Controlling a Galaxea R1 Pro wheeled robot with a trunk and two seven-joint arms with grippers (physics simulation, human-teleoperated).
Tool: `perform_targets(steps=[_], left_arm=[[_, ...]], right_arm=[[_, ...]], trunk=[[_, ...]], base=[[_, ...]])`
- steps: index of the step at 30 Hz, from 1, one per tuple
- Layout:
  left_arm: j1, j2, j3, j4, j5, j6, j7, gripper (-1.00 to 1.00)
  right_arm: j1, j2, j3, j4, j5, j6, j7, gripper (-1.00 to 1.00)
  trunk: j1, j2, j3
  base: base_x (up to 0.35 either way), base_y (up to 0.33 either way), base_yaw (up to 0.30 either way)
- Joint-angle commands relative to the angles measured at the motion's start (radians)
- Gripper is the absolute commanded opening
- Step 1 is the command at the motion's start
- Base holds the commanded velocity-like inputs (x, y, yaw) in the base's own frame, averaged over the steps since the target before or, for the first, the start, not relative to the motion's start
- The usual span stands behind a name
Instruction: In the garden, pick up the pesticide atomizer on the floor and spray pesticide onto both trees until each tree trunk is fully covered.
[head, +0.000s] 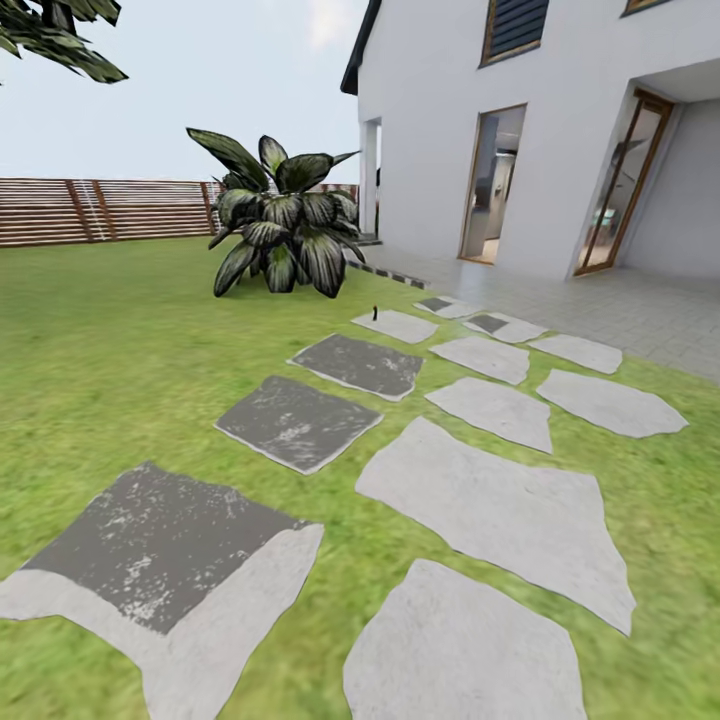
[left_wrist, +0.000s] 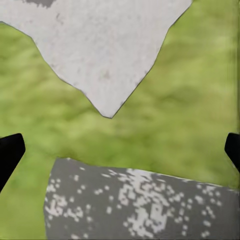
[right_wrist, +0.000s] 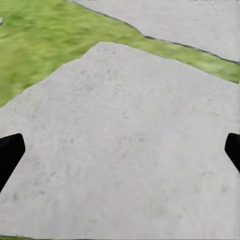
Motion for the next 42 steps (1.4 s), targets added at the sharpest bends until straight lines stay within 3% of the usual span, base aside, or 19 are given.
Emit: perform_targets(steps=[1,42], left_arm=[[0.0,0.0,0.0,0.0,0.0,0.0,0.0,1.0],[-0.001,0.0,0.0,0.0,0.0,-0.002,0.0,1.0]], right_arm=[[0.0,0.0,0.0,0.0,0.0,0.0,0.0,1.0],[0.0,0.0,0.0,0.0,0.0,0.0,0.0,1.0]], trunk=[[0.0,0.0,0.0],[0.0,0.0,0.0]], base=[[0.327,-0.103,0.0],[0.33,-0.094,0.0]])
